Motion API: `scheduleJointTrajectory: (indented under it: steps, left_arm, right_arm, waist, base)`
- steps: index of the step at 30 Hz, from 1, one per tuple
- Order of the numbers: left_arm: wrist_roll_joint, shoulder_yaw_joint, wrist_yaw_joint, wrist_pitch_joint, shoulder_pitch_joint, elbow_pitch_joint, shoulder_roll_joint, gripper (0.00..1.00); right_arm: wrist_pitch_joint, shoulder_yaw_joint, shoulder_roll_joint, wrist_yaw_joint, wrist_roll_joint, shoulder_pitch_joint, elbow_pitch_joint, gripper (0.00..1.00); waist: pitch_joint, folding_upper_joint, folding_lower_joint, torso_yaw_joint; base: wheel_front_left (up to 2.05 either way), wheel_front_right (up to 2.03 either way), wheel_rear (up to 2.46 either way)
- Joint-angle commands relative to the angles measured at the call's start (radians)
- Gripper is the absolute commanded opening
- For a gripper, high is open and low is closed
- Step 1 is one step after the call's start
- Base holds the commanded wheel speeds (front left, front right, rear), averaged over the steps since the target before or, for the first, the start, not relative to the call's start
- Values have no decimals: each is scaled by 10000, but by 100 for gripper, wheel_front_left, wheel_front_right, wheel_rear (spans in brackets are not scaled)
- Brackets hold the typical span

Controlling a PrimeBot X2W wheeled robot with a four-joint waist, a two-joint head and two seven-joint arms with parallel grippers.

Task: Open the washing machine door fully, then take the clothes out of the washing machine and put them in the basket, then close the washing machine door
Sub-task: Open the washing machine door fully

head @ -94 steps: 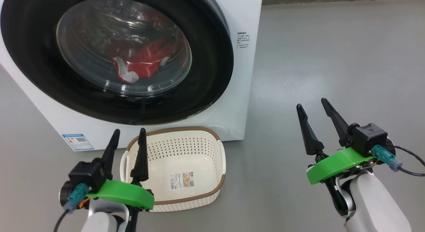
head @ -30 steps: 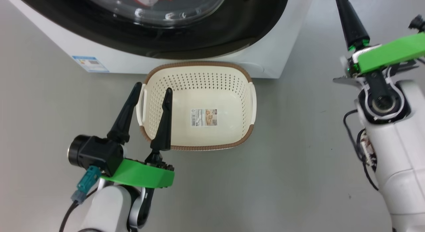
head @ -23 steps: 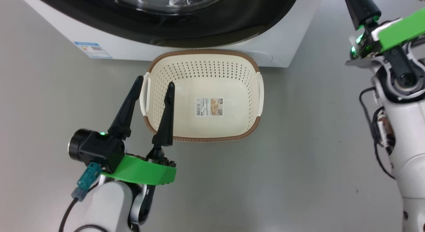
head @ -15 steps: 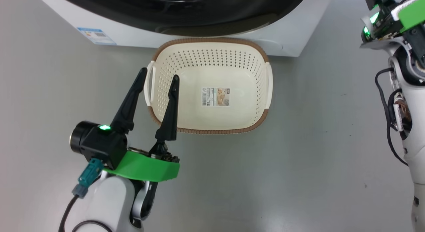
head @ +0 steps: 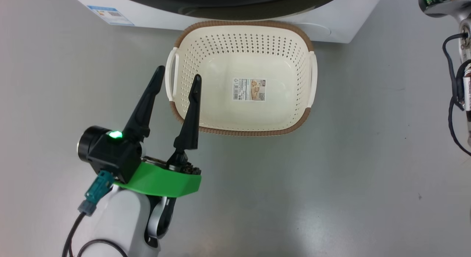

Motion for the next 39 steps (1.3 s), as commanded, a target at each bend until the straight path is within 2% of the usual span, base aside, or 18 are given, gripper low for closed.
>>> scheduleJointTrajectory:
  steps: [1,17,25,39]
  left_arm:
    - [-69,229,60,-78,-98,-288,200,100]
    - [-278,254,168,-78,-295,-234,200,100]
    - [-259,413,160,-78,-311,-220,200,100]
    - [-25,903,91,-78,-79,-92,200,100]
  right_arm:
    - [74,52,88,6,88,-198,-171,0]
    - [1089,445,318,6,409,-1298,952,0]
    - [1595,912,335,6,207,-1664,1554,0]
    - [1704,1067,667,6,203,-848,1280,0]
  waist:
    - [87,0,0,62]
    - [266,0,0,51]
    - [275,0,0,50]
    - [-240,0,0,-267]
  base:
    - [0,0,0]
    - [0,0,0]
    - [0,0,0]
    - [0,0,0]
